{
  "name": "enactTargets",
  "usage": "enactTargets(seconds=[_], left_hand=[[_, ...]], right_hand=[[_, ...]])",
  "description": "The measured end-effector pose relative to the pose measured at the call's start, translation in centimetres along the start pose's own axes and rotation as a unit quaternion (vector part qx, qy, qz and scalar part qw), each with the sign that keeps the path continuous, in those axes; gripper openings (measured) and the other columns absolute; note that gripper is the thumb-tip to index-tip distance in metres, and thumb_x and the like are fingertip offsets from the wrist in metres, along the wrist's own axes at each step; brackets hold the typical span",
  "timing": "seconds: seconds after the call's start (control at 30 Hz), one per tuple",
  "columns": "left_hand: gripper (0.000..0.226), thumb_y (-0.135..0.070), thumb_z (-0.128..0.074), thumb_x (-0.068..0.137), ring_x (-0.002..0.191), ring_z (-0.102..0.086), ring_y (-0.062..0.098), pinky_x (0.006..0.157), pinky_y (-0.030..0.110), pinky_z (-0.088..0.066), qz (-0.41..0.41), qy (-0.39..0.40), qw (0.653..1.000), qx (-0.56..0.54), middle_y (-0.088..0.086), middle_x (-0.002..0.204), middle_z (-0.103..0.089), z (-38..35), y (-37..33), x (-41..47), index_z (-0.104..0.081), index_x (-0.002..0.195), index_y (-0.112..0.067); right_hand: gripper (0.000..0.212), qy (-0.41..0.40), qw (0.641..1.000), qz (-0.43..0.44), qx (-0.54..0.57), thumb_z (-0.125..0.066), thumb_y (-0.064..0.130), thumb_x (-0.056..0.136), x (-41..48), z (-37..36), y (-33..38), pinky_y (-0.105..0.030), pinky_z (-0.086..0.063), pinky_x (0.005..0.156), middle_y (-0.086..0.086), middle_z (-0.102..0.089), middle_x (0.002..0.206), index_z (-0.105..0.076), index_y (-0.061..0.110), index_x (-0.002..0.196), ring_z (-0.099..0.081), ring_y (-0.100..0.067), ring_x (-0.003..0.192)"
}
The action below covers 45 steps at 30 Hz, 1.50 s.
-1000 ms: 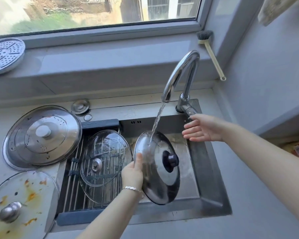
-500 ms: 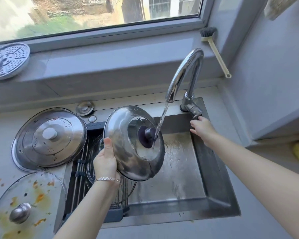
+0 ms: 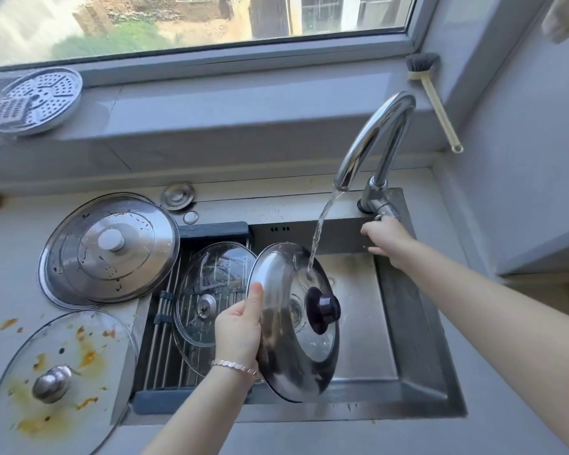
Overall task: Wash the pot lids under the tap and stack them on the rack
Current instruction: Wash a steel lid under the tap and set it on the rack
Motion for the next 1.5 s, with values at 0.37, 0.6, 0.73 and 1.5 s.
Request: enactTargets(seconds=[0.37,0.6,0.73,1.5], left_hand=[[0.059,-0.038,-0.058,0.086,0.036,-0.019,0.010,0.037,0.017,-0.015,-0.009,0.037,0.999,0.010,-0.004,0.041,-0.019,-1.9,-1.6,-2.1,-0.021,0.044,-0.019],[0.051,-0.040,-0.047,0.093,0.048,-0.028,0.014,0.049,0.026,-0.020,-0.010,0.145,0.987,0.065,0.003,0.050,-0.027,-4.4,-2.8,-2.1,-0.027,0.051,-0.018],[0.047,-0.051,-0.029,0.095,0.071,-0.050,0.021,0.068,0.034,-0.045,-0.007,0.193,0.972,0.134,0.013,0.074,-0.050,-4.7,-3.2,-2.6,-0.048,0.076,-0.012],[0.014,-0.016,-0.047,0.092,0.069,-0.063,0.011,0.061,0.027,-0.046,0.041,0.160,0.972,0.168,0.004,0.088,-0.062,4.4,1.0,-1.8,-0.058,0.084,-0.013]], right_hand=[[0.034,0.168,0.967,0.091,-0.169,-0.048,0.043,0.091,-10.2,-5.6,-6.3,-0.029,-0.050,0.067,-0.001,-0.060,0.098,-0.044,0.023,0.118,-0.058,-0.017,0.073],[0.032,0.102,0.970,0.128,-0.178,-0.045,0.048,0.091,-9.2,-3.4,-7.1,-0.029,-0.042,0.066,0.004,-0.058,0.081,-0.052,0.019,0.105,-0.051,-0.011,0.065],[0.030,0.054,0.968,0.143,-0.198,-0.042,0.047,0.092,-9.2,-1.9,-6.4,-0.031,-0.040,0.069,0.001,-0.062,0.088,-0.053,0.020,0.098,-0.056,-0.018,0.081],[0.025,-0.048,0.934,0.178,-0.306,-0.055,0.052,0.080,-12.1,-2.5,-4.9,-0.029,-0.038,0.063,0.009,-0.061,0.078,-0.053,0.029,0.071,-0.056,-0.021,0.085]])
Point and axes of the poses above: each hand's wrist, its own x-axis towards the middle knuckle, its own z-axis out of the back of the hand, y = z × x, the point moved 8 cm from there along x, towards the middle knuckle
